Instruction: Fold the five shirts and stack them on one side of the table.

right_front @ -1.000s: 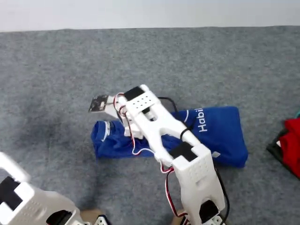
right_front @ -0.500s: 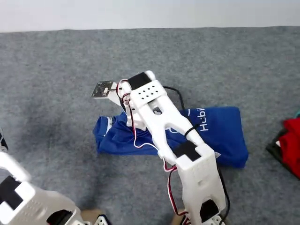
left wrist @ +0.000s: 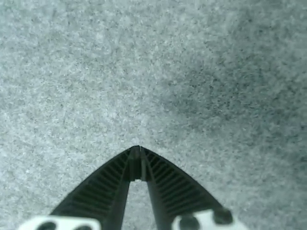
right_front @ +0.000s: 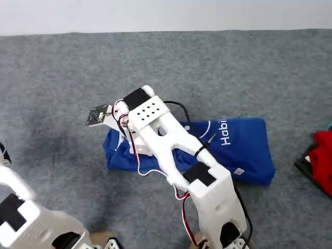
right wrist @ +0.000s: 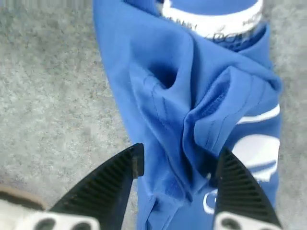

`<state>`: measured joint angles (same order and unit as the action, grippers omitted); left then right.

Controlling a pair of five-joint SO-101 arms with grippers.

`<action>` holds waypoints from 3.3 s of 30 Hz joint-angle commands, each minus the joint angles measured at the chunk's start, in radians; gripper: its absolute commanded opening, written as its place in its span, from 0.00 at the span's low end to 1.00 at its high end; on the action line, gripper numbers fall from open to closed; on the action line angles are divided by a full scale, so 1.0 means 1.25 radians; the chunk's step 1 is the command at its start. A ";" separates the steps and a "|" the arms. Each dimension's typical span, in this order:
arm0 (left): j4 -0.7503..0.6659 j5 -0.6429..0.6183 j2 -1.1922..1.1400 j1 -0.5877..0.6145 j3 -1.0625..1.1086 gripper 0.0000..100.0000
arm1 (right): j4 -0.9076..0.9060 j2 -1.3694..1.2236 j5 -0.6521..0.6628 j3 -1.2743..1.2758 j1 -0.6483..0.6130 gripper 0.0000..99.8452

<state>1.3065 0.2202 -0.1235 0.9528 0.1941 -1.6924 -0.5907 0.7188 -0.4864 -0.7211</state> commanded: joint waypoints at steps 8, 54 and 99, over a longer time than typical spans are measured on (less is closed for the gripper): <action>-0.014 0.009 0.006 -0.006 -0.007 0.00 | 0.188 -0.125 -0.002 -0.071 0.143 0.25; 0.056 0.032 0.201 -0.292 -0.026 0.00 | -0.037 -0.149 -0.114 -0.296 0.294 0.25; 0.157 0.068 0.212 -0.314 -0.031 0.00 | -0.002 -0.317 -0.104 -0.495 0.255 0.25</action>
<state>1.4922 0.2984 0.0867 0.5662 0.1941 -1.6771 -1.0817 0.5731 -1.0694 -0.4404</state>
